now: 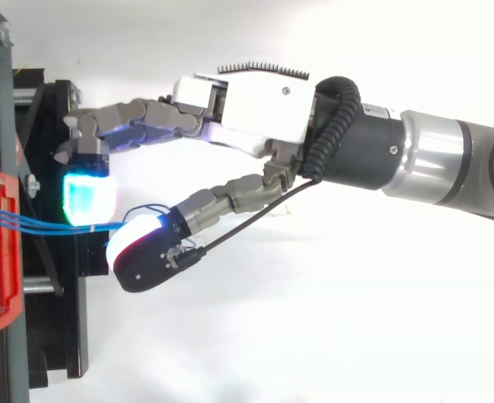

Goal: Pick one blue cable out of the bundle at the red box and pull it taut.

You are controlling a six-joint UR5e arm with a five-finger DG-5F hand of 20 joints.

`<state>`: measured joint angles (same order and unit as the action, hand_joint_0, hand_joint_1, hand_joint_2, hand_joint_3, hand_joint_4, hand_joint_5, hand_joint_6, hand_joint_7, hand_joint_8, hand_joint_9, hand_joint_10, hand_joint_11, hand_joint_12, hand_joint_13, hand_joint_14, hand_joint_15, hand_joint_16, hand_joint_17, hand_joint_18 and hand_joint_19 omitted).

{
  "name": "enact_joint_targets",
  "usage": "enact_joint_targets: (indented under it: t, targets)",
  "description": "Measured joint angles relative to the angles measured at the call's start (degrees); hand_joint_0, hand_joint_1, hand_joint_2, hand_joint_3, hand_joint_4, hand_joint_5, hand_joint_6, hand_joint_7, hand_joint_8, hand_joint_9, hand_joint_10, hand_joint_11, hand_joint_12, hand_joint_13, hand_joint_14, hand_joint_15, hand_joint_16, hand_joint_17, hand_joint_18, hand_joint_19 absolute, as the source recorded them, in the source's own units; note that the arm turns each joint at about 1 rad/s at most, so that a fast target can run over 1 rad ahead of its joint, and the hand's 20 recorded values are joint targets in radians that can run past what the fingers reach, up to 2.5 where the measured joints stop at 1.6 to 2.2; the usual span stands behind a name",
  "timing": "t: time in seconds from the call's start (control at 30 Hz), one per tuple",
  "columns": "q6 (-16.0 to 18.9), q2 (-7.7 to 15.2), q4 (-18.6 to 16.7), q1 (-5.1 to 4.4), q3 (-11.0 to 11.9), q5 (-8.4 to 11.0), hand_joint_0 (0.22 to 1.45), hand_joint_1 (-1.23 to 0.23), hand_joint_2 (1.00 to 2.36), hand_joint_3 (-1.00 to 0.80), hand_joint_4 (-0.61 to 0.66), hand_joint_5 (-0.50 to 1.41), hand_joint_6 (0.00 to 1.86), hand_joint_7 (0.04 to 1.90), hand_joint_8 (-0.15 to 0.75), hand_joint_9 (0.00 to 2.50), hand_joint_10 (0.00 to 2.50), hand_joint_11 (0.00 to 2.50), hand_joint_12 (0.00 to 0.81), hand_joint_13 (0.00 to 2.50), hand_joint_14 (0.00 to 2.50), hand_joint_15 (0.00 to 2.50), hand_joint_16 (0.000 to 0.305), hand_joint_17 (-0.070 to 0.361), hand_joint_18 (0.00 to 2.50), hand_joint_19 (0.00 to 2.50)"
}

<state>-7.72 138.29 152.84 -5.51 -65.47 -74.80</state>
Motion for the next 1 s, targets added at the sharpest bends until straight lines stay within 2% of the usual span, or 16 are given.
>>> enact_joint_targets:
  t: [0.2,0.37,0.6,0.73,1.0]
  targets:
    - [0.3,0.0,2.0,0.36,2.6,-1.15,0.56,-0.74,1.0,-0.43,0.21,-0.08,0.5,1.26,0.281,0.45,0.0,0.14,0.316,0.2,0.0,0.07,0.05,0.113,0.01,0.07]
    - [0.3,0.0,3.8,0.33,3.8,-1.31,0.59,-0.76,1.01,-0.35,0.18,-0.1,0.55,1.23,0.277,0.45,0.0,0.14,0.311,0.2,0.0,0.07,0.049,0.111,0.02,0.06]
    - [0.2,0.0,4.3,0.26,4.0,-1.27,0.6,-0.77,1.01,-0.31,0.17,-0.12,0.65,1.1,0.275,0.44,0.0,0.15,0.313,0.2,0.0,0.08,0.049,0.111,0.03,0.07]
    - [0.2,0.0,4.4,0.32,4.0,-1.33,0.59,-0.78,1.01,-0.35,0.19,-0.13,0.67,1.04,0.273,0.43,0.0,0.14,0.314,0.2,0.0,0.08,0.05,0.112,0.03,0.07]
    - [-0.9,0.0,3.6,0.03,3.2,-1.18,0.56,-0.76,1.0,-0.43,0.21,-0.11,0.6,1.11,0.278,0.44,0.0,0.14,0.319,0.2,0.0,0.08,0.05,0.113,0.03,0.07]
